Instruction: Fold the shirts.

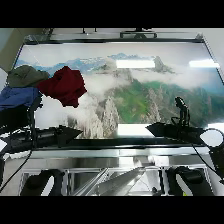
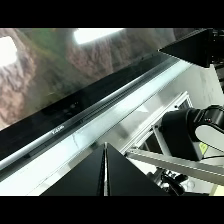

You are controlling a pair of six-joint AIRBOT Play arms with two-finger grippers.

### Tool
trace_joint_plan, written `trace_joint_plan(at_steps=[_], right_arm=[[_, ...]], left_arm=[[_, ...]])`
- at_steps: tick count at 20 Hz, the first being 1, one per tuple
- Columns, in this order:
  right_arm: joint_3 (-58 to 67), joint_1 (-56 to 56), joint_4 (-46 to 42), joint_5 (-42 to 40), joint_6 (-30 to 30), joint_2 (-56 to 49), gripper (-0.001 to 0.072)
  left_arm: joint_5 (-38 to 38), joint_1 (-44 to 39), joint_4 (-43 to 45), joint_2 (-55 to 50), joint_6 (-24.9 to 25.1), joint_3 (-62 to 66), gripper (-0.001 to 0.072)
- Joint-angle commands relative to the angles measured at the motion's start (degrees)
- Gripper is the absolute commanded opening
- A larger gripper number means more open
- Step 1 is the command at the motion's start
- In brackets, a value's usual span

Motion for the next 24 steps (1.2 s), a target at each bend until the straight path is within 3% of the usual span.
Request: trace_joint_plan(at_steps=[1,16,24], right_arm=[[-0.1,0.0,0.1,-0.1,0.0,0.0,0.0019],[-0.2,0.0,0.1,-1.7,0.0,-0.1,0.0019],[-0.1,0.0,2.6,-4.5,0.0,-1.0,0.0020]], left_arm=[[0.1,0.0,-0.1,0.0,0.0,-0.1,0.0002],[0.3,0.0,-0.1,0.0,0.0,-0.4,0.0002],[15.3,-0.1,0.2,0.0,0.1,-0.3,0.0003]])
